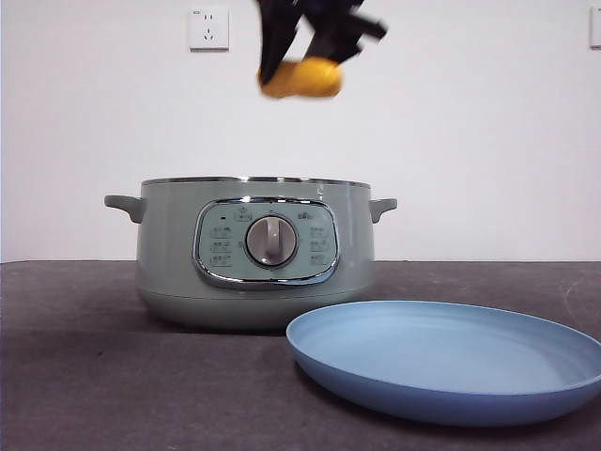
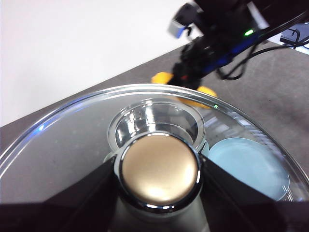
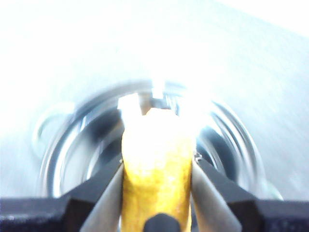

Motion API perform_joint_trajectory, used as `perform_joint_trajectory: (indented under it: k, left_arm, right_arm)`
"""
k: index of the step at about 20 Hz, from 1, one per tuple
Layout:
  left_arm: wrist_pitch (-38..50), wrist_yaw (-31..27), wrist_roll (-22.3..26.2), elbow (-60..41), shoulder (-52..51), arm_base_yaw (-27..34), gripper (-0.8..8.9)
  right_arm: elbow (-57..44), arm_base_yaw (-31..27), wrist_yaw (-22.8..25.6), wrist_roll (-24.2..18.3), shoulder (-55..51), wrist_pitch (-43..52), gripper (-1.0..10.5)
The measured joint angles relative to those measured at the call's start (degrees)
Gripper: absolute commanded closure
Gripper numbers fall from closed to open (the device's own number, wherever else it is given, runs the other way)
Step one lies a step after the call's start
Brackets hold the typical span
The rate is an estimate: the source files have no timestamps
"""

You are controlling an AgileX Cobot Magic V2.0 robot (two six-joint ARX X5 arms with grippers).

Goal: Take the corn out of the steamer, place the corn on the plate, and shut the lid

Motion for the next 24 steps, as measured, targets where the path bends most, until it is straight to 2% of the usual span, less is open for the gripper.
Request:
perform_joint_trajectory:
  k: [4, 7, 9, 14, 17, 19, 24]
  left_arm:
    - [0.26, 0.02, 0.00, 0.00, 1.70, 0.00, 8.21]
    - [2.95, 0.52, 0.00, 0.00, 4.17, 0.02, 8.21]
    - [4.17, 2.49, -0.02, 0.00, 5.99, 0.00, 8.21]
    - [7.61, 4.59, -0.15, -0.02, 9.92, 0.00, 8.21]
    - [10.43, 6.19, -0.17, -0.02, 13.38, 0.00, 8.21]
    - [12.07, 8.20, -0.20, -0.02, 15.80, 0.00, 8.21]
    - [15.23, 8.46, -0.17, -0.02, 20.94, -0.35, 8.21]
  right_arm:
    - [-0.02, -1.20, 0.00, -1.55, -6.49, -10.45, 9.6]
    - [-3.52, -1.97, 0.00, -1.75, -10.95, -11.45, 9.6]
    - [-9.90, -2.27, 0.02, -1.68, -14.60, -10.25, 9.6]
    - [-34.99, -2.27, -0.17, 1.92, -25.16, 3.19, 9.6]
    - [-47.06, -2.25, -1.99, 4.15, -26.03, 10.19, 9.6]
    - [-53.09, -2.25, -4.35, 5.57, -25.46, 16.17, 9.6]
    - [-61.88, -2.27, -4.66, 8.33, -23.65, 29.07, 9.6]
